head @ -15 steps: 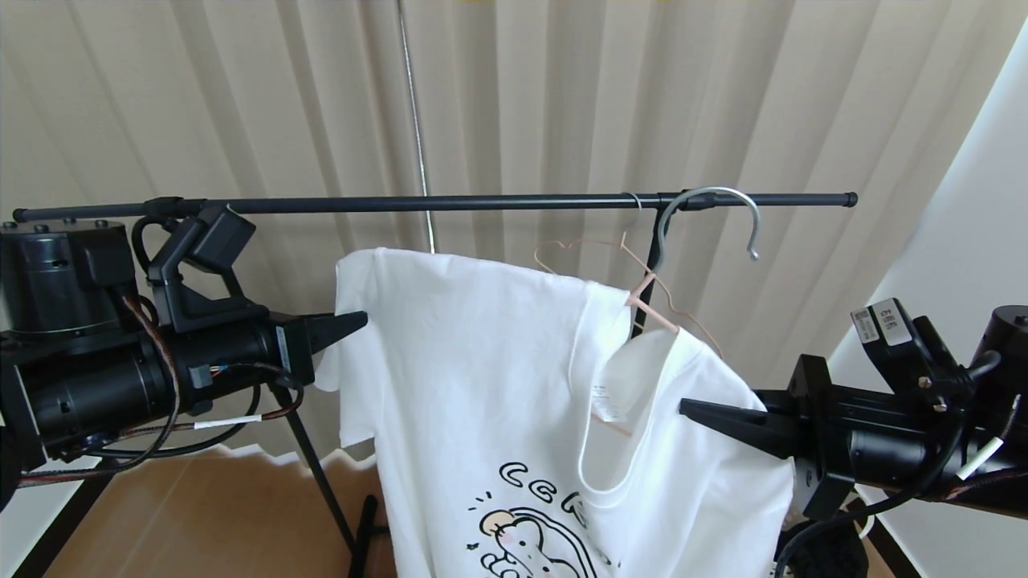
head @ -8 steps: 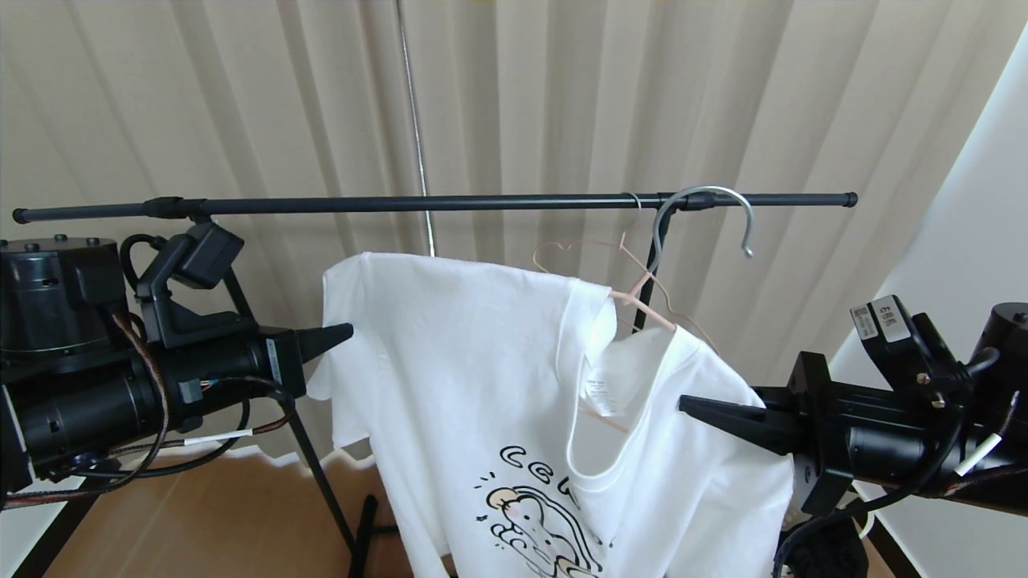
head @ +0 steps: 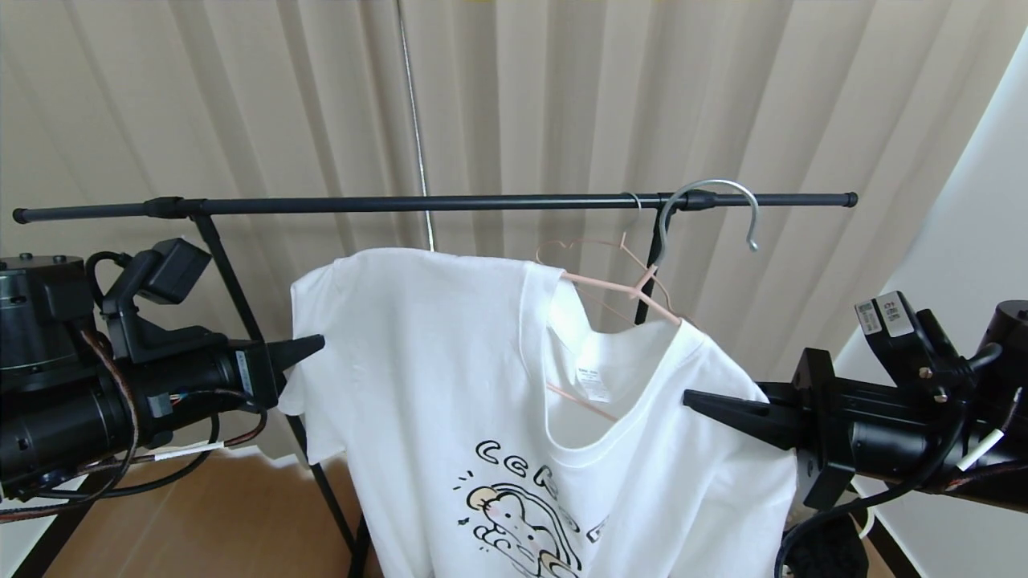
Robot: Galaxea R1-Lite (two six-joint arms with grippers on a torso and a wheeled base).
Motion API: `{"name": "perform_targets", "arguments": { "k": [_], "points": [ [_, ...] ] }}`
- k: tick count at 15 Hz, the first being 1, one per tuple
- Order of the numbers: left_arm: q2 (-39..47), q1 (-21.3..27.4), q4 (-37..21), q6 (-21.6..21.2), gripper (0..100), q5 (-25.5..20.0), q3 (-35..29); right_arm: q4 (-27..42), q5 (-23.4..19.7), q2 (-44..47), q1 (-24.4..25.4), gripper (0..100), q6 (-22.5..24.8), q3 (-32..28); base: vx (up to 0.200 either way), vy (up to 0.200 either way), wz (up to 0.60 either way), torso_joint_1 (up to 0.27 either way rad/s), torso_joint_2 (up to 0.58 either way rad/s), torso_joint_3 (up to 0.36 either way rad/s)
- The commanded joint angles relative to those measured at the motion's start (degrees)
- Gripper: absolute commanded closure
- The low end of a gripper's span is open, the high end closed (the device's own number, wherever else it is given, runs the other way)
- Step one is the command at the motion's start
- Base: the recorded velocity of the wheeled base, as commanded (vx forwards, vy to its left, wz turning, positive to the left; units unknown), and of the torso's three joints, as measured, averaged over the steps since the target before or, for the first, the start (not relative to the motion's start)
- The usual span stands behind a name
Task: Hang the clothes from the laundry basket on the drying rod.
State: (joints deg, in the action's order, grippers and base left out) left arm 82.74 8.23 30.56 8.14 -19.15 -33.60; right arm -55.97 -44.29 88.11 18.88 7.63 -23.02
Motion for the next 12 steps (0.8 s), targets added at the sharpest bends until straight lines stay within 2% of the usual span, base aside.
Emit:
{"name": "perform_targets", "arguments": {
  "k": [1, 12],
  "points": [
    [-0.6, -0.7, 0.0, 0.0, 100, 0.0, 0.2, 0.0, 0.0, 0.0, -0.1, 100, 0.0, 0.0, 0.0, 0.0, 0.0, 0.0, 0.0, 0.0],
    [-1.1, -2.3, 0.0, 0.9, 100, 0.0, 3.1, 0.0, -0.1, 0.0, -1.3, 100, 0.0, -0.1, 0.0, 0.0, 0.0, 0.0, 0.0, 0.0]
  ]
}}
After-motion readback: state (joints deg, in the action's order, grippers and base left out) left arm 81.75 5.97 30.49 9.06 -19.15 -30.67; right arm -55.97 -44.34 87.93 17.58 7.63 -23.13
